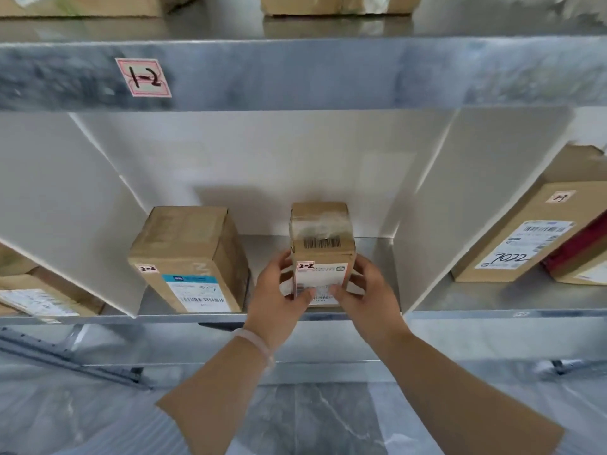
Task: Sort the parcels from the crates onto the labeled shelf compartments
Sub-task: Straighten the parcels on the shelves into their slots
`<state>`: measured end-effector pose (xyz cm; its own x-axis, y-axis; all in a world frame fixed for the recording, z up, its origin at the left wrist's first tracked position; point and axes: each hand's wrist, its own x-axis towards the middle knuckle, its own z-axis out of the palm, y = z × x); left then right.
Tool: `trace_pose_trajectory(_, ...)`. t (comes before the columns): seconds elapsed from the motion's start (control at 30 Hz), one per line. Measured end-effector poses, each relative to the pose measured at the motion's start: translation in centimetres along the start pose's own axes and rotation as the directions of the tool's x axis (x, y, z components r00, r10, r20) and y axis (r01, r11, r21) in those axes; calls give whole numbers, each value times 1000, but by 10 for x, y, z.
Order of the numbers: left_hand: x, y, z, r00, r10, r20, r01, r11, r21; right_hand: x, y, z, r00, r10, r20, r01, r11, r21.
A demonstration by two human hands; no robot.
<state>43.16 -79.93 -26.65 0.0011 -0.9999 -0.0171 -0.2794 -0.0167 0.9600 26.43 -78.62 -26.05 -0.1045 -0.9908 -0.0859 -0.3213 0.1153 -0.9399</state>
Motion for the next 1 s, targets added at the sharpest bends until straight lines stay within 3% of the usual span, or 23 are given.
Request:
trace_pose_trajectory(0.27,19,-4,17,996,40,85,-40,999,-3,5,8,-7,994,44,-102,-40,999,37)
trace_pose_trajectory(0.47,38,-1,25,995,69,70,-72,997,34,23,6,-10,988,67,-139,-62,997,37)
trace_pose_trajectory(0.7,44,-7,31,997,52,61,-54,998,26,27,6,-10,989,53,-142,-43,997,68)
trace_pose_trajectory(1.0,17,-6,22,999,-9,31,6,997,75,-1,26,-4,981,160,-112,-152,985,77)
